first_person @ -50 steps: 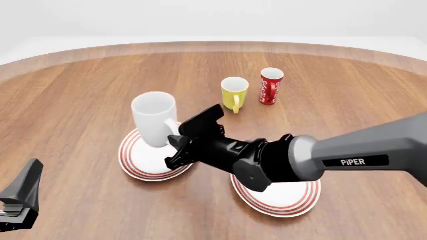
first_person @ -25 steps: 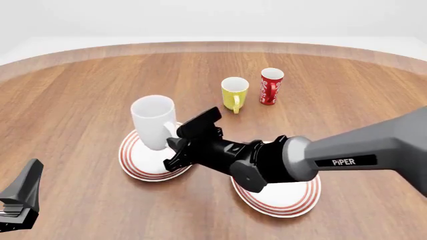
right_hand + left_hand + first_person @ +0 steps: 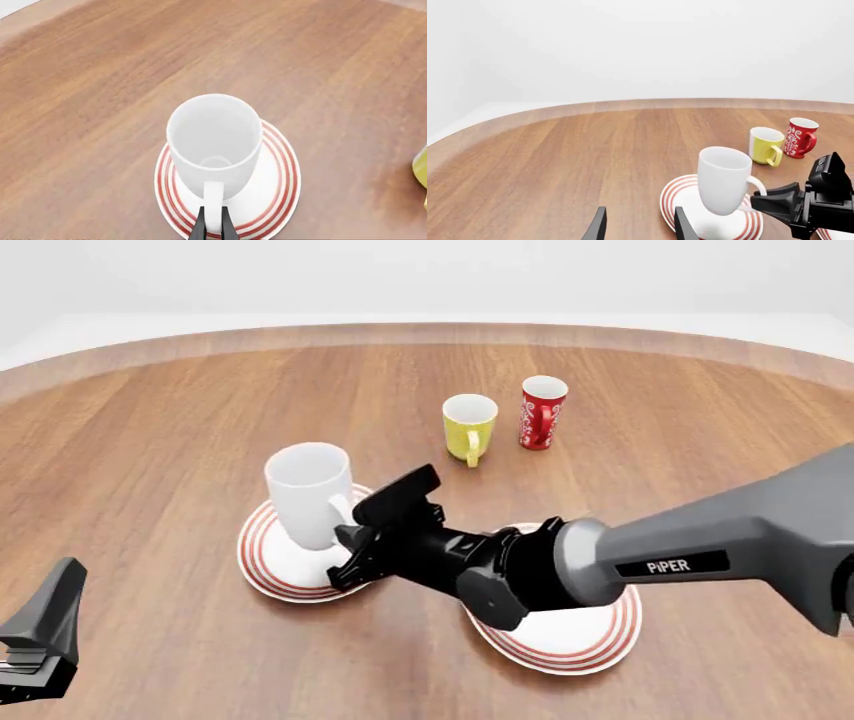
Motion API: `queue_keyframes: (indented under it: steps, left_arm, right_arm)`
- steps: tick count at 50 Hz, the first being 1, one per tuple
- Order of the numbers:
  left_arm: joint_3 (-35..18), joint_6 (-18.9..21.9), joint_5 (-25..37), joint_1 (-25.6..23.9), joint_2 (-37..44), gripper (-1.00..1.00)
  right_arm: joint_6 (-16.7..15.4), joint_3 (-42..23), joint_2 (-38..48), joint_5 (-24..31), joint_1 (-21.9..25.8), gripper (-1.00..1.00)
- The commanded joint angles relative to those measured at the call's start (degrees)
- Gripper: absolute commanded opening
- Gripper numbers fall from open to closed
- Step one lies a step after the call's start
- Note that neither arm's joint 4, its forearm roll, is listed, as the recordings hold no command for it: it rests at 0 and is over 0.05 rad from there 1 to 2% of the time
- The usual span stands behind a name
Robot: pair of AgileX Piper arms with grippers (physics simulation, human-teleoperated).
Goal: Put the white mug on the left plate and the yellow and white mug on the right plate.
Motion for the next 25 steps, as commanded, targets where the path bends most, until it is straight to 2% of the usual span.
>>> queue_keyframes:
  steps: [1,7,25]
  left_arm:
    - [0.0,0.0,0.0,0.0,0.0,1.00]
    - [0.0,0.0,0.0,0.0,0.0,1.00]
    - [0.0,0.0,0.0,0.0,0.0,1.00]
  right_arm:
    - [0.6,-0.5,0.8,0.1,0.2,-1.00]
    - [2.0,-1.4,1.6,1.2,0.0,-1.00]
    - [1.7,-1.9,1.5,1.8,-0.2,-1.00]
